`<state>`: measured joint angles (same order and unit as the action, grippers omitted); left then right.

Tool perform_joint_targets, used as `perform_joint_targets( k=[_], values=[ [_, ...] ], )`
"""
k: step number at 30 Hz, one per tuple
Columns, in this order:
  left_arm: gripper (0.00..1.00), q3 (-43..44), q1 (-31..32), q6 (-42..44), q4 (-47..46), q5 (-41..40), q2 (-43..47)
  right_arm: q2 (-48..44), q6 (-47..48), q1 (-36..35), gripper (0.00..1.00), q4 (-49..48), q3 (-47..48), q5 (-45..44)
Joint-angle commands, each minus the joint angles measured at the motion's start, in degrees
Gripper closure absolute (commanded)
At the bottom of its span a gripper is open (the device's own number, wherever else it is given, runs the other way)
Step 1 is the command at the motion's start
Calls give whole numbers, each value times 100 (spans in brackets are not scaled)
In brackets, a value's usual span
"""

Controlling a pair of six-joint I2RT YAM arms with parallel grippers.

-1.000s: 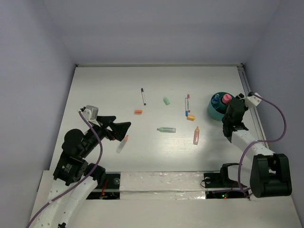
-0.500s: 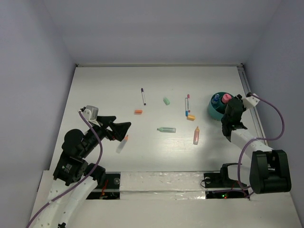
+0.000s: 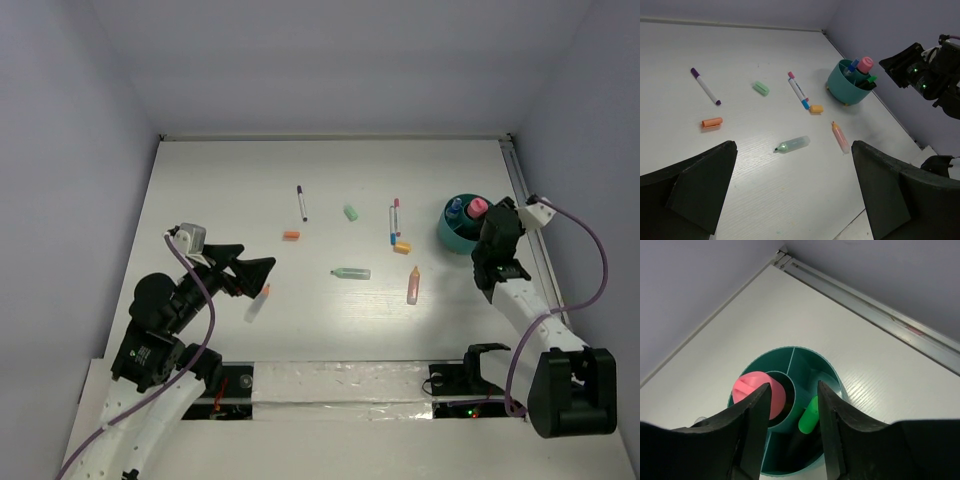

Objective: Sort the stationery into containers
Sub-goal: Place the pen in the storage box.

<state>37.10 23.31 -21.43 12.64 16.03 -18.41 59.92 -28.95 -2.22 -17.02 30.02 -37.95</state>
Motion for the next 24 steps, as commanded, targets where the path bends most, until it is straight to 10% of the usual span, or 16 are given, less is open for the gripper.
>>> perform_joint_targets(
  k=[1, 7, 24],
  values=[
    [1, -19, 33, 69, -271, 5, 75, -139, -14, 28, 53, 269, 302, -308],
    [1, -19, 86, 69, -289, -12, 162, 467, 170, 676, 85, 787, 943, -73],
    [1, -10, 306, 69, -245, -135, 365, 2375, 91, 1312, 67, 2361, 2237, 1537]
  ],
)
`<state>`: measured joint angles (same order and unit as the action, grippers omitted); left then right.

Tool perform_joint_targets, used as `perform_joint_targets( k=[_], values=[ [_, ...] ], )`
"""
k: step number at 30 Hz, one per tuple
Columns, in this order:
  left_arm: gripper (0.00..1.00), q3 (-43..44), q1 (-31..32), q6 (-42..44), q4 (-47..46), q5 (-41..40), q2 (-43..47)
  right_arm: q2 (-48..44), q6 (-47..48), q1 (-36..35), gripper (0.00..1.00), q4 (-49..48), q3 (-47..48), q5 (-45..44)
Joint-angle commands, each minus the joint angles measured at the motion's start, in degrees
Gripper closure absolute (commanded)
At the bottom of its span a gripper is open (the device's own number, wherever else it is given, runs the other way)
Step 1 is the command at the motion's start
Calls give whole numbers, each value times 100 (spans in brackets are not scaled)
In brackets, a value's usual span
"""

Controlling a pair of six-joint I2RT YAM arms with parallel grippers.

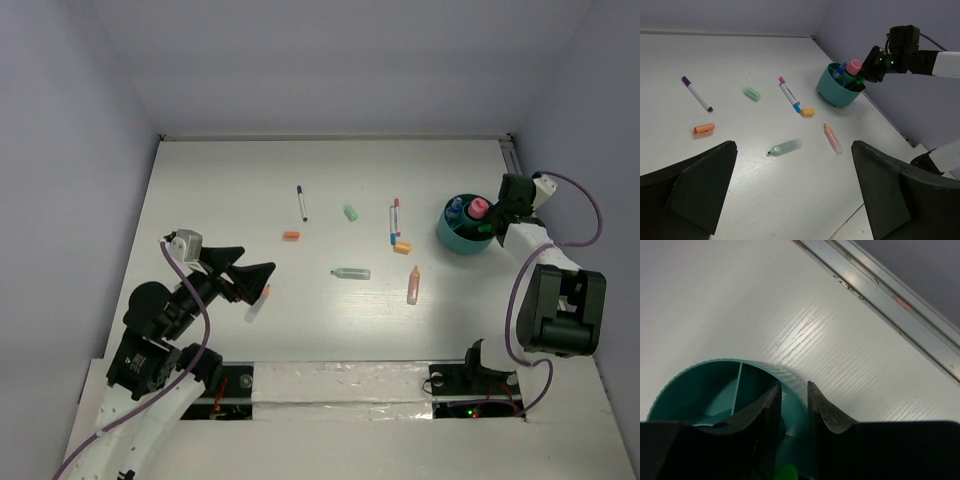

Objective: Sort the stationery into containers
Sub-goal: Place the pen in the storage box.

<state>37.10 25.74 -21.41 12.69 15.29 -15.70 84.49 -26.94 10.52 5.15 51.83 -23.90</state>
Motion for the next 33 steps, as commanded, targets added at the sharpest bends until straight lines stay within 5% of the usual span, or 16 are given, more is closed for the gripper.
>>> perform_joint_targets(
  k=[1, 11, 21, 33],
  values=[
    [1, -10, 63, 67, -249, -61, 103, -151, -136, 37, 67, 136, -15, 149],
    [1, -10, 169, 58, -249, -79, 225, -1144, -171, 37, 58, 381, -815, 324],
    [1, -19, 221, 49, -267, -79, 296, -2479, -49, 37, 52, 1014, -1035, 1449],
    [1, -19, 221, 32, -232, -140, 252, -2165, -22, 37, 54, 743, -1298, 1546]
  ],
)
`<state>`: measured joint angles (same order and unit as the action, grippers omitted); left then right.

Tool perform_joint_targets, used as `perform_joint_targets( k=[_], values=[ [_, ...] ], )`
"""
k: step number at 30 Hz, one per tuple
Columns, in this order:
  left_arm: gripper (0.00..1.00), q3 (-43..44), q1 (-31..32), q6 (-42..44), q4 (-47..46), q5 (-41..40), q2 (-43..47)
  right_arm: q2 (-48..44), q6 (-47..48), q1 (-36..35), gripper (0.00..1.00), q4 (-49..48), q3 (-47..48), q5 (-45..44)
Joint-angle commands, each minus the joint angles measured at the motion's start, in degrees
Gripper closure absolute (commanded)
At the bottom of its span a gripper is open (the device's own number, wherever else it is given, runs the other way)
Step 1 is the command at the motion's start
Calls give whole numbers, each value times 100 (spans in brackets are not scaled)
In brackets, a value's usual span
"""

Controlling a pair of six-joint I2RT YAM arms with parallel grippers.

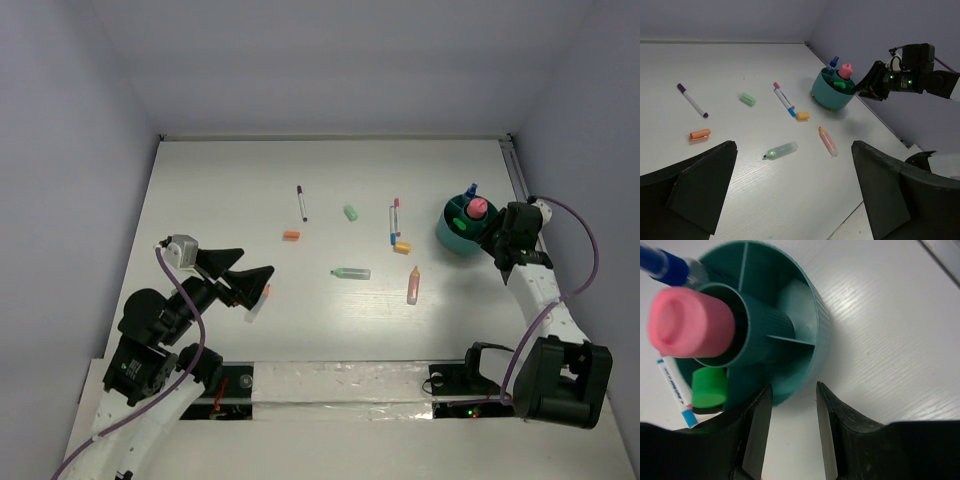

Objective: Sort the stationery into containers
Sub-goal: Place the pen in the storage box.

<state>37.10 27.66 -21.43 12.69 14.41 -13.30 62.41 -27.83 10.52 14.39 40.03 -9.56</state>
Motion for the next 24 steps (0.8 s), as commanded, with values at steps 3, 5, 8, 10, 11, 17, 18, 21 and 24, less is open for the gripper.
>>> perform_joint_targets(
  k=[3, 5, 8, 10, 11, 17, 18, 21, 24],
  values=[
    [1, -19, 29, 34, -240, -53, -6, 60, 103, 37, 54, -287, -206, 139],
    [1, -19, 29, 34, -240, -53, -24, 104, 94, 37, 55, -297, -241, 288],
    [1, -19, 29, 25, -240, -61, -32, 78, 41, 37, 55, -402, -355, 455],
    [1, -19, 29, 25, -240, -61, -32, 78, -2, 37, 56, -464, -443, 612],
    [1, -19, 29, 25, -249, -53, -41, 61, -20, 37, 56, -472, -470, 666],
    [1, -28, 29, 25, -258, -35, -50, -115, -134, -120, 55, -525, -496, 833],
    [1, -28, 29, 25, -267, -35, -59, -141, -134, -121, 55, -490, -461, 824],
    [1, -28, -24, 25, -258, -26, -59, -177, -117, -121, 55, -403, -356, 807],
    [1, -28, -24, 25, -249, -44, -59, -325, -82, -121, 51, -280, -215, 816]
  ],
)
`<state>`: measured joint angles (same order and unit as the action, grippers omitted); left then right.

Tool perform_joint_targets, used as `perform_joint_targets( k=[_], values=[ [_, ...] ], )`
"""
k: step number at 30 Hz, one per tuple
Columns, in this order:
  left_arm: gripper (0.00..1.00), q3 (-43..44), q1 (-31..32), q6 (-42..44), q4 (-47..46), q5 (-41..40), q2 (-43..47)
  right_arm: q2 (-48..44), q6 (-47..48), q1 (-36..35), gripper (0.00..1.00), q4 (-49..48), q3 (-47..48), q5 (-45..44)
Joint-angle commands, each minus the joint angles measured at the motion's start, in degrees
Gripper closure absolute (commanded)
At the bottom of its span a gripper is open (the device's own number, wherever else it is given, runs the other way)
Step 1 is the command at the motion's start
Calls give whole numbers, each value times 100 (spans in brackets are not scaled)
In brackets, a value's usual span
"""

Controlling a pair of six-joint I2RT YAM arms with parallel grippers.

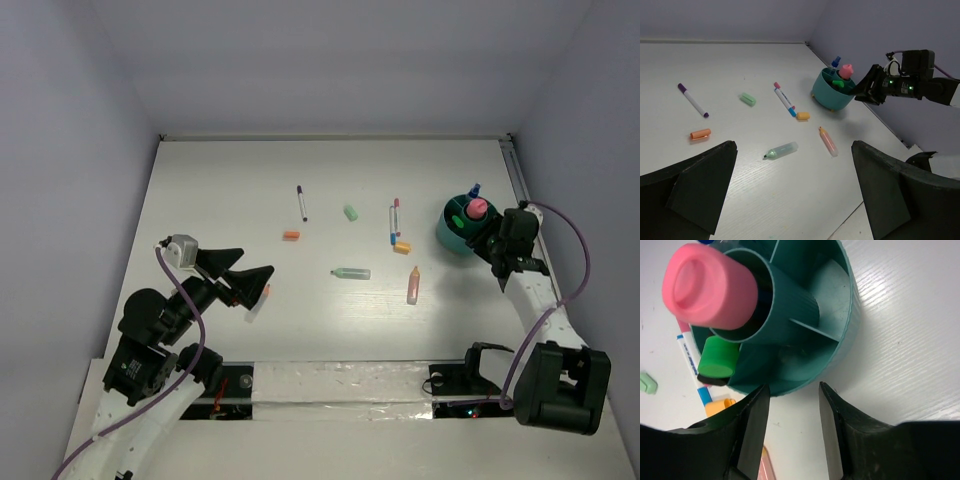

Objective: Sort the stationery into containers
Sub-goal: Place the pen in the storage box, then pick up the pen from the center of the board.

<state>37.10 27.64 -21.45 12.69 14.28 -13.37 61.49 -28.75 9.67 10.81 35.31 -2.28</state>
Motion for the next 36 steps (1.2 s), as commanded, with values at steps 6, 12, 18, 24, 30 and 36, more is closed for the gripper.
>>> perform_joint_targets(
  k=[6, 12, 18, 24, 30, 36],
  values=[
    [1, -28, -22, 27, -258, -22, -105, -559, 159, -141, 34, 509, 1020, 483],
    [1, -19, -135, 1, -276, -31, -263, 203, 440, -1501, 86, 563, 1689, 476],
    [4, -10, -294, -157, -328, -250, -869, 2555, 1091, -2426, 80, 634, 3015, 98],
    [25, 130, -294, -596, -714, -496, -1616, 4211, 1539, -2426, 60, 869, 4483, -351],
    [35, 289, -294, -1045, -1276, -523, -2372, 5354, 1785, -2426, 60, 845, 5292, -598],
    [34, 429, -294, -923, -1278, -567, -2627, 6084, 1829, -2426, 61, 809, 5715, -598]
  ],
)
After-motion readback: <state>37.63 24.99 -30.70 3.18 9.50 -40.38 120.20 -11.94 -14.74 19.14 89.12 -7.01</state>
